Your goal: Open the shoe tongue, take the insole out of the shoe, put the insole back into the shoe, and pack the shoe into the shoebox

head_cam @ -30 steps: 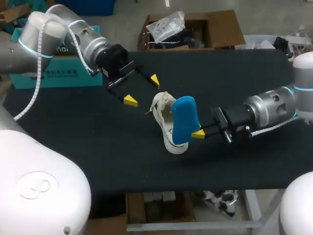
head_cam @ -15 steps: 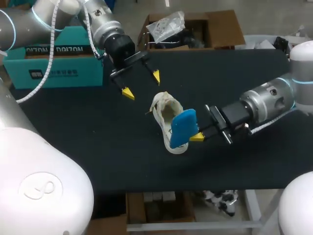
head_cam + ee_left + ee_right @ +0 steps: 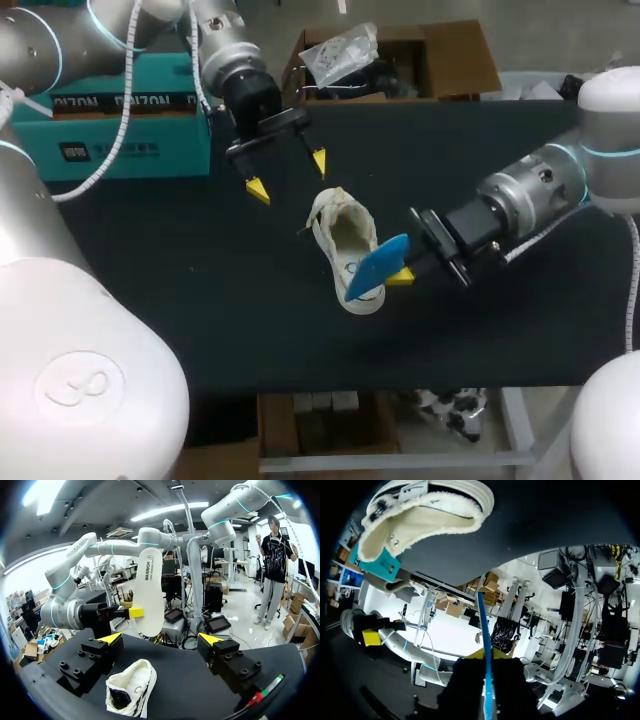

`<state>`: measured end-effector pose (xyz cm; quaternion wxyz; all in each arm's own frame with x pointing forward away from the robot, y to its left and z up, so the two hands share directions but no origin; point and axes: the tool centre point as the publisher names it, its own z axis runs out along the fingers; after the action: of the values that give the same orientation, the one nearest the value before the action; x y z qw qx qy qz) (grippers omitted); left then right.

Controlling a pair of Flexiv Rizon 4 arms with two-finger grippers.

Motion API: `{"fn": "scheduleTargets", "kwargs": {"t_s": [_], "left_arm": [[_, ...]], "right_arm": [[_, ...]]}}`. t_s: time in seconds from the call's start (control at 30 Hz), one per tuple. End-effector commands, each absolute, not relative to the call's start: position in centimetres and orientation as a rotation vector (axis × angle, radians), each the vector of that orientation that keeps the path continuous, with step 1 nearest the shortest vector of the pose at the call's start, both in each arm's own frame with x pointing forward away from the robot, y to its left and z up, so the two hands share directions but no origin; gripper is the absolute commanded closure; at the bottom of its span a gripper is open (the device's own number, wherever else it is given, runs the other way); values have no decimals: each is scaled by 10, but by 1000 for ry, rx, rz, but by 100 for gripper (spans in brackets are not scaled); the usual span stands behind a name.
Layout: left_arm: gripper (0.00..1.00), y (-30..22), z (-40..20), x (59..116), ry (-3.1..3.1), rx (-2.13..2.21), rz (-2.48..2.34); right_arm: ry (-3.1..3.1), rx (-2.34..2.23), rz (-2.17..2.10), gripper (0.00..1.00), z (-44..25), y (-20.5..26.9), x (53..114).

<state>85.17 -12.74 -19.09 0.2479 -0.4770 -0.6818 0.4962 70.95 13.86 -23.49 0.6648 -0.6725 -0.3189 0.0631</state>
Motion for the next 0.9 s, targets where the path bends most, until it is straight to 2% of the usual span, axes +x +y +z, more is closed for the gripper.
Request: {"fn": "scheduleTargets", "kwargs": {"t_s": [0.03, 0.83, 0.9], "left_arm": [[0, -128, -192, 856, -1841, -1305, 1344], [0, -128, -192, 856, -1841, -1305, 1344], [0, -129, -189, 842, -1922, -1281, 1384]], "right_arm": [[-728, -1507, 159, 100, -237, 139, 715], [-728, -1507, 159, 100, -237, 139, 715], [-728, -1507, 159, 100, -237, 139, 715]]}}
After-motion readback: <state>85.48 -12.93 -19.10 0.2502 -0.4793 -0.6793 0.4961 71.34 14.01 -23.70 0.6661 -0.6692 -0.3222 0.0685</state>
